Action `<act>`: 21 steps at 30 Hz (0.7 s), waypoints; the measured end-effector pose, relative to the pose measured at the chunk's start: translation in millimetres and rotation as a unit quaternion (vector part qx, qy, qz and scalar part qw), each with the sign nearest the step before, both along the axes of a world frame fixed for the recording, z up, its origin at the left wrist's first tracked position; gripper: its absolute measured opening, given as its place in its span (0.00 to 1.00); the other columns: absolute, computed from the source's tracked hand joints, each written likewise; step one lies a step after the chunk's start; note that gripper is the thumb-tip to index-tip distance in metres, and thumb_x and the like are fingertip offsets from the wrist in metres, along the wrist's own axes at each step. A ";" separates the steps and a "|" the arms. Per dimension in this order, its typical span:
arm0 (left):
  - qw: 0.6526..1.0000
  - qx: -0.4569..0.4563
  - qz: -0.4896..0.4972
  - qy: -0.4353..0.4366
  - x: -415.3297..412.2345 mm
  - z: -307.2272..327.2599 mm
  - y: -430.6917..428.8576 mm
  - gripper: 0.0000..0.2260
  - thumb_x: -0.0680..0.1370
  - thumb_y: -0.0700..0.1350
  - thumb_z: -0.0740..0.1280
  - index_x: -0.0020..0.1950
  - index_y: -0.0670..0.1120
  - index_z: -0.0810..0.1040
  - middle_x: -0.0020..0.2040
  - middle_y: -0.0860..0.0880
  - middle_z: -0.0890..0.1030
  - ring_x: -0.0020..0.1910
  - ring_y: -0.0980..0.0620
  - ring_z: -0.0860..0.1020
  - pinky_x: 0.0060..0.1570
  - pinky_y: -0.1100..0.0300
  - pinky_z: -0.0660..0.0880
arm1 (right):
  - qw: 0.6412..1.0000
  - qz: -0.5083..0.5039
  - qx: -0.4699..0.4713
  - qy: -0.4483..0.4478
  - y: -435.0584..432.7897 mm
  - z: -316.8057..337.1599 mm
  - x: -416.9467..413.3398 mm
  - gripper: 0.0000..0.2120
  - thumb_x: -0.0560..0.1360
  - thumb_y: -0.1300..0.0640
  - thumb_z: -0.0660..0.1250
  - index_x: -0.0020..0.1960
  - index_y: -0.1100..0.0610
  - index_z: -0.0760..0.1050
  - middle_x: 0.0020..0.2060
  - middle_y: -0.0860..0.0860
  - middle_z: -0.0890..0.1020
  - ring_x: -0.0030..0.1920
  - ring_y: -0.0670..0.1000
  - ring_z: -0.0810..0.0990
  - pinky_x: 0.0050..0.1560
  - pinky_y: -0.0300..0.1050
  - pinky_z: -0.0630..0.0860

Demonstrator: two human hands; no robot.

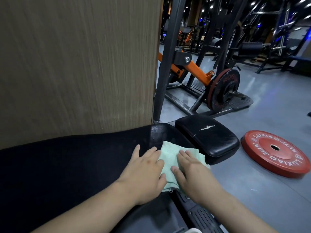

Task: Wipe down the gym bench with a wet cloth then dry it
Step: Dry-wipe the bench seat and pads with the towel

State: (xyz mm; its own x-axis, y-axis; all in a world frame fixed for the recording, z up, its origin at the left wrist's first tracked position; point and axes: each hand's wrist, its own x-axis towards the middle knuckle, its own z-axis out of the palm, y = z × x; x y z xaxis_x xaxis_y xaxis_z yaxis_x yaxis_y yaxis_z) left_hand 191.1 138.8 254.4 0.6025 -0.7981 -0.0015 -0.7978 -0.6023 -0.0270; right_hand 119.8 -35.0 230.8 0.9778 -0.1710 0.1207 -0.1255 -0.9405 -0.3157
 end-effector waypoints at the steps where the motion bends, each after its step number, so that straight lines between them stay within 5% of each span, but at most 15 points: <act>1: 1.000 0.005 0.017 -0.006 -0.6 0.2 -2.5 0.23 0.82 0.56 0.50 0.71 0.46 0.68 0.77 0.48 0.61 0.79 0.50 0.51 0.75 0.38 0.45 | 0.999 -0.009 -0.004 0.039 3.1 -2.9 3.1 0.28 0.83 0.42 0.51 0.75 0.59 0.63 0.78 0.51 0.61 0.79 0.50 0.51 0.76 0.44 0.56; 3: 0.998 0.012 0.055 0.013 2.6 0.8 -7.5 0.23 0.82 0.57 0.50 0.72 0.47 0.65 0.76 0.47 0.63 0.79 0.47 0.52 0.74 0.35 0.46 | 0.995 -0.011 -0.054 0.086 8.8 0.0 13.0 0.38 0.80 0.35 0.37 0.80 0.60 0.49 0.80 0.54 0.49 0.80 0.53 0.41 0.78 0.46 0.42; 5: 0.994 0.019 0.104 0.042 12.4 1.7 -8.7 0.27 0.82 0.60 0.49 0.77 0.49 0.56 0.79 0.46 0.58 0.79 0.43 0.50 0.73 0.33 0.45 | 0.988 0.012 -0.117 0.102 9.4 2.8 29.1 0.46 0.73 0.32 0.24 0.80 0.59 0.45 0.80 0.59 0.45 0.79 0.59 0.37 0.76 0.53 0.34; 9: 0.973 0.052 0.202 0.103 47.6 2.0 11.8 0.42 0.71 0.78 0.47 0.80 0.60 0.41 0.81 0.46 0.43 0.79 0.39 0.41 0.72 0.31 0.41 | 0.986 -0.036 -0.073 0.143 -10.8 5.9 80.2 0.40 0.77 0.29 0.43 0.81 0.50 0.40 0.79 0.59 0.41 0.78 0.64 0.37 0.76 0.62 0.38; 13: 0.953 0.082 0.230 0.181 71.2 -2.6 35.9 0.47 0.61 0.84 0.51 0.74 0.71 0.36 0.79 0.51 0.34 0.77 0.39 0.34 0.70 0.30 0.38 | 0.983 -0.021 -0.091 0.158 -28.5 3.1 133.2 0.39 0.76 0.28 0.46 0.80 0.45 0.40 0.79 0.61 0.42 0.78 0.66 0.40 0.76 0.63 0.41; 21: 0.957 0.088 0.219 0.169 73.4 -7.0 34.7 0.47 0.61 0.84 0.50 0.74 0.71 0.36 0.80 0.51 0.34 0.77 0.37 0.35 0.70 0.27 0.40 | 0.983 0.034 -0.113 0.141 -34.8 0.4 176.5 0.34 0.79 0.33 0.45 0.80 0.46 0.44 0.80 0.52 0.44 0.78 0.62 0.40 0.76 0.63 0.42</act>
State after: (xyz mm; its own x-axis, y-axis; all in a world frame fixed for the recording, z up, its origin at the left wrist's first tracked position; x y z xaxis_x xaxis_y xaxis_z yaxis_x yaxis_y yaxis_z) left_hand 264.5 173.5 247.4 0.8208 -0.4378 -0.3670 -0.4503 -0.8911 0.0560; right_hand 296.4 -69.8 231.3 0.9861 -0.1040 -0.1293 -0.1125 -0.9918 -0.0602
